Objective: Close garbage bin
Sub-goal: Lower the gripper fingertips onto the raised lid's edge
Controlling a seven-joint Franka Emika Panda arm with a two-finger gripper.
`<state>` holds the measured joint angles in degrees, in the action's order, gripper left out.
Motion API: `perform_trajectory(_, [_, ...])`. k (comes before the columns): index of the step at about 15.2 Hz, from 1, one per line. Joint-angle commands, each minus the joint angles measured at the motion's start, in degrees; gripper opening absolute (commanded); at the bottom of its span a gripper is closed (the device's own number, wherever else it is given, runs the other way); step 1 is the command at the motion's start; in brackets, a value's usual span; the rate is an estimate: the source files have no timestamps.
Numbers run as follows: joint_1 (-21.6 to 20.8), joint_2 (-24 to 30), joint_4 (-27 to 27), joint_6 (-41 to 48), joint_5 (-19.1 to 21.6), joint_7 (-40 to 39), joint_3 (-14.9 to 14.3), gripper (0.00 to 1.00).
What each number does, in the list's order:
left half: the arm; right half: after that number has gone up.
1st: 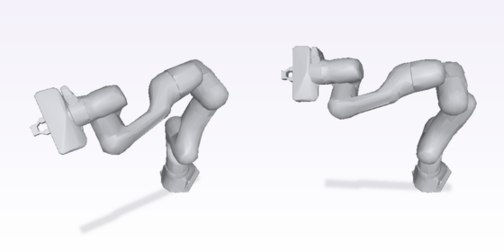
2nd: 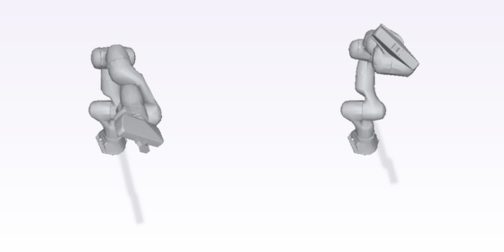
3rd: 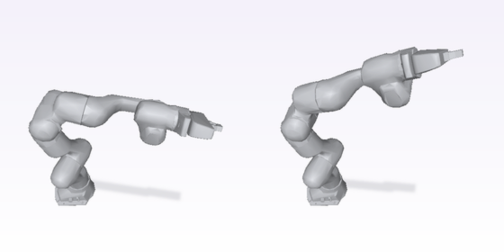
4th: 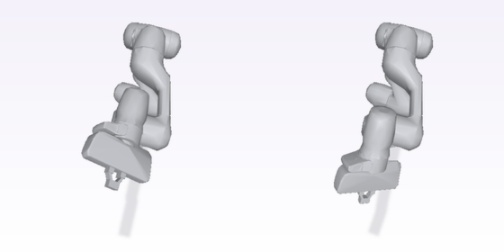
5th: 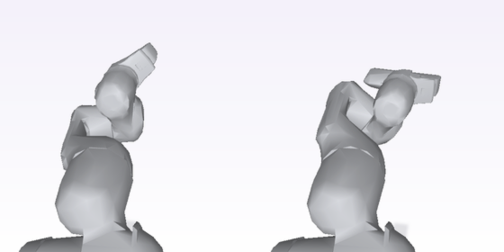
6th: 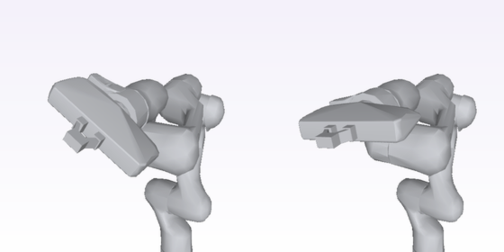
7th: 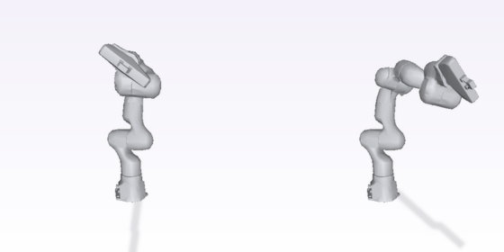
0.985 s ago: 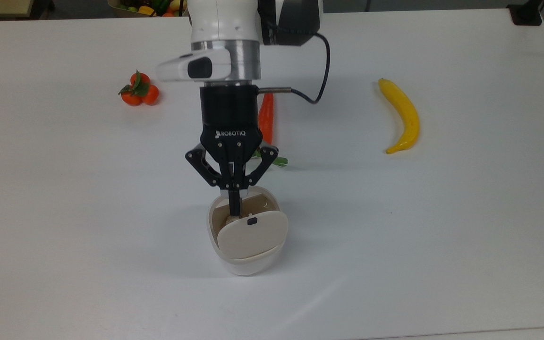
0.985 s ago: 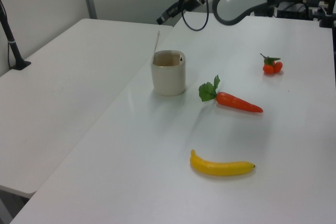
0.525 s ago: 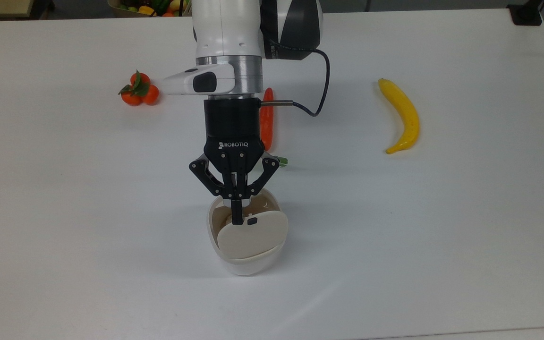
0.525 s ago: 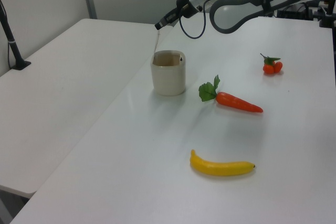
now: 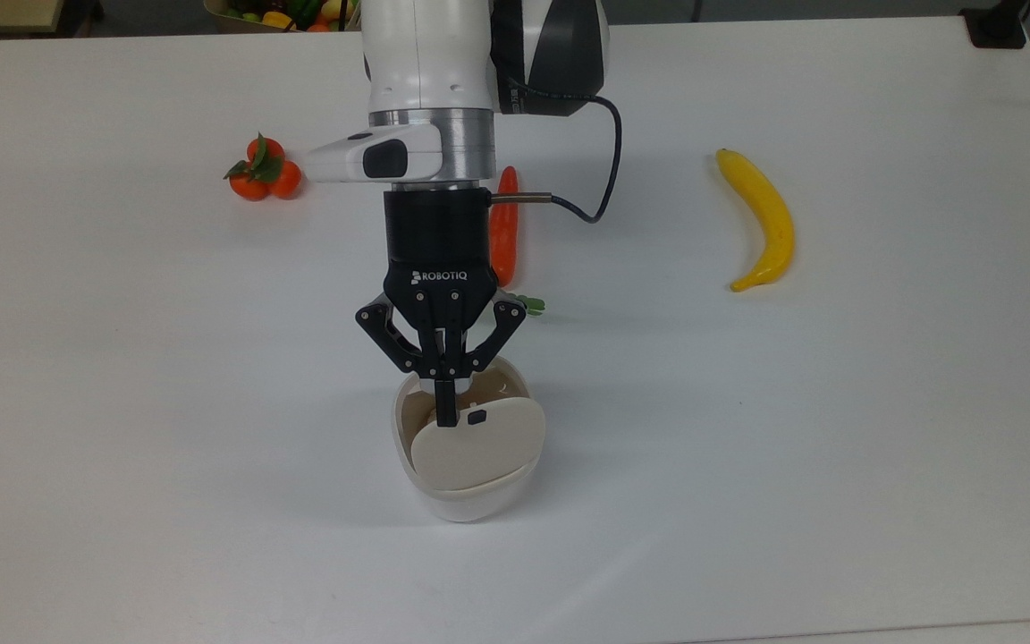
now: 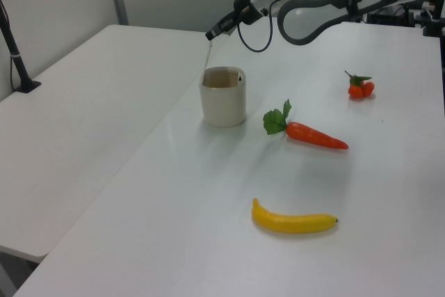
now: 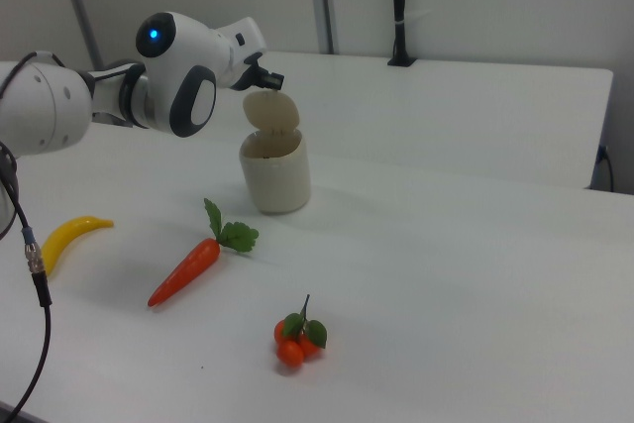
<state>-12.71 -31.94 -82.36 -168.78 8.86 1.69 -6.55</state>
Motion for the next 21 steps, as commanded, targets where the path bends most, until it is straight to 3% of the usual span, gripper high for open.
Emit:
perform_trajectory(1, [-0.12,1.53,-2.0,-0.23,0.2,-0.37,0.22,0.0])
perform_trajectory(10, [0.15,5.14,-8.68,1.0,0.11,-0.98,2.16,0.0])
perform_trajectory(21, [1.9,4.79,-10.01,3.9,0.11,-3.62,2.16,0.0])
